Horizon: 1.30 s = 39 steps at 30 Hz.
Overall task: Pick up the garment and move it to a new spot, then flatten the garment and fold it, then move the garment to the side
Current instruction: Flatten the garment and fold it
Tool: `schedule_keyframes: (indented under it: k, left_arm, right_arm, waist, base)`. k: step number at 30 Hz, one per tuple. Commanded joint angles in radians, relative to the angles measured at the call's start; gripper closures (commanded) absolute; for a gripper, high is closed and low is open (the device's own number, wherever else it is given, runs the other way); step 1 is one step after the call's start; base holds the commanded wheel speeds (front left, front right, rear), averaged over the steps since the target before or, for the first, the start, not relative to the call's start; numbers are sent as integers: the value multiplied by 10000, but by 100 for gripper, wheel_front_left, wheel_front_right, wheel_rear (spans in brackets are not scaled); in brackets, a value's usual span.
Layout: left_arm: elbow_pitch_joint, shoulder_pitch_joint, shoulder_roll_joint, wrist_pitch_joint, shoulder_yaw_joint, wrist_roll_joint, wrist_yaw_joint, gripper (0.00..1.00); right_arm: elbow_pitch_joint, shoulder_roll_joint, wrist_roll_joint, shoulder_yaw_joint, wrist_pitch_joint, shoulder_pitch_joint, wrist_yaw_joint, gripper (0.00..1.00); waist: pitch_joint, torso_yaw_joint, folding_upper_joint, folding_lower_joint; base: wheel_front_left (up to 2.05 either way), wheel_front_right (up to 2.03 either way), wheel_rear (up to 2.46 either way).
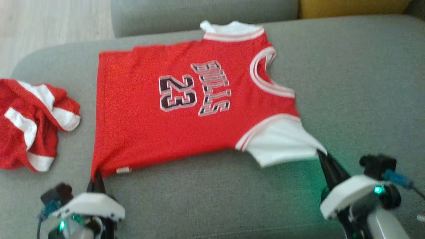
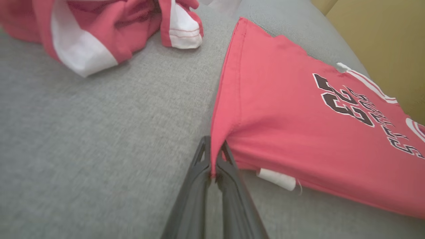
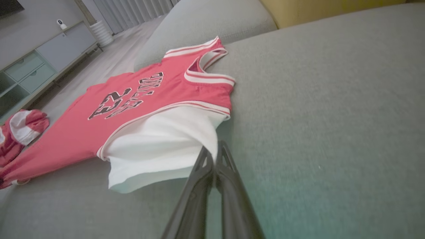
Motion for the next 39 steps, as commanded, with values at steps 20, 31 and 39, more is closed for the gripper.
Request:
schedule_keyframes:
  k: [20,31,39]
  left_arm:
    - [-2055,881,278,-78,-601,-5,204,100]
    - [-1781,-1463,277,-78,-1148,439,43,100]
    - [-1168,-3010,277,-78,-1326,552,23,100]
  right_arm:
    - [-2741,135,-404,-695,1042,907,63,100]
    - [-625,208,-1103,-864,290,-2482,63,100]
    - [909,19,-1706,-831,-407,-4295,63,100]
  waist:
    - [-418,303,-1,1]
    - [1063,1000,-1,1]
    - [2040,1187,-1,1]
  base:
    - [0,0,0]
    - [0,0,0]
    - [0,0,0]
